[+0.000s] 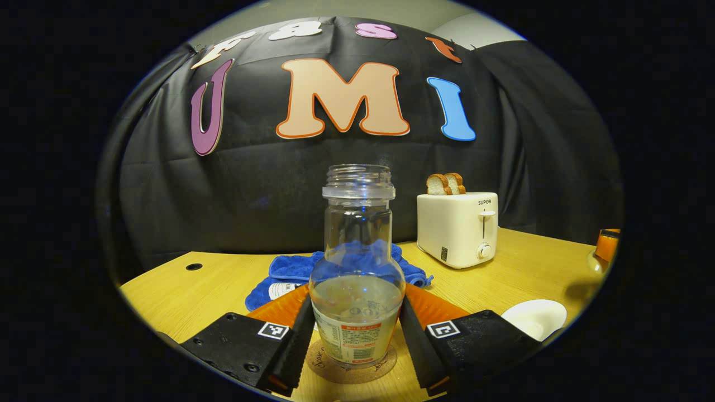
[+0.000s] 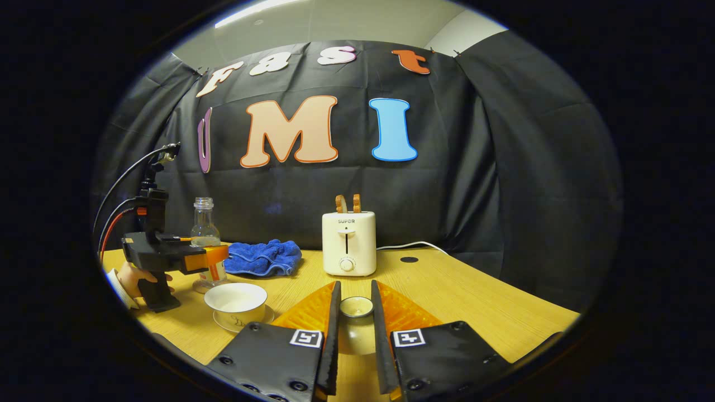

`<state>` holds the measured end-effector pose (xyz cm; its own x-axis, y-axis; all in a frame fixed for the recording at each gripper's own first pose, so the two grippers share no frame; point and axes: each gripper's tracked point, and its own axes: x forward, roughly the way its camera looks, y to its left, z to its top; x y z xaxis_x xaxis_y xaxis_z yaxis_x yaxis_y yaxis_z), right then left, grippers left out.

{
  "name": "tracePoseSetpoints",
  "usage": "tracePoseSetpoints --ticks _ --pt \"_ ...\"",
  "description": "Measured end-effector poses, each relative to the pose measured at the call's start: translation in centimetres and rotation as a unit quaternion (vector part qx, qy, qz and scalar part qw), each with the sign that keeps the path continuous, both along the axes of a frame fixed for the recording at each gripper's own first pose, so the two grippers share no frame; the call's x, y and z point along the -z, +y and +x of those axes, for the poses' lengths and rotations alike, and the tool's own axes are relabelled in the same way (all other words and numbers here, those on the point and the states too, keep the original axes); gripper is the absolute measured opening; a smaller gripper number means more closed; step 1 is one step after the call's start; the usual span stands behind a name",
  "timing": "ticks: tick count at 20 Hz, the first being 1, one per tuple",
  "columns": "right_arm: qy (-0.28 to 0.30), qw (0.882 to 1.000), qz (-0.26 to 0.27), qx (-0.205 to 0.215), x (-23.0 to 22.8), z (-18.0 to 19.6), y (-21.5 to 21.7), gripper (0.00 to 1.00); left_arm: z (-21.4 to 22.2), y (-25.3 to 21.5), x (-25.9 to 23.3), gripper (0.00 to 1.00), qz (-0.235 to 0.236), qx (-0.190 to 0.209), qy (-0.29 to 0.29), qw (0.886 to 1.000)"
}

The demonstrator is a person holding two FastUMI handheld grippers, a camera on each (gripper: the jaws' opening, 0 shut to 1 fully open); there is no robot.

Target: Open the teacup lid with one hand, grasp the water bottle and pour water into the teacup with the other hand; after pouring, place the water bottle on the coaster and then close the teacup lid.

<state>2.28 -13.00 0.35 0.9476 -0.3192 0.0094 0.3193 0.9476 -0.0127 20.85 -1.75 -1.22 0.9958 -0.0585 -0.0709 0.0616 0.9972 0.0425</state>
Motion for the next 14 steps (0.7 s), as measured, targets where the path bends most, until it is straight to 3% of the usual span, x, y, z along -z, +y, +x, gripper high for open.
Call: tracePoseSetpoints --ticks 2,5,14 --pt "0.000 1.000 0.000 0.000 0.0 0.0 0.0 0.31 -0.1 0.0 0.0 0.75 -0.004 -0.001 -0.003 1.000" --pt "0.000 1.000 0.000 0.000 0.0 0.0 0.0 0.31 -0.2 0.1 0.0 0.90 -0.007 -0.002 -0.002 1.000" --pt "0.000 1.000 0.001 -0.026 0.0 0.9 1.4 0.31 -1.5 1.4 -0.3 0.94 -0.027 -0.029 -0.012 0.999"
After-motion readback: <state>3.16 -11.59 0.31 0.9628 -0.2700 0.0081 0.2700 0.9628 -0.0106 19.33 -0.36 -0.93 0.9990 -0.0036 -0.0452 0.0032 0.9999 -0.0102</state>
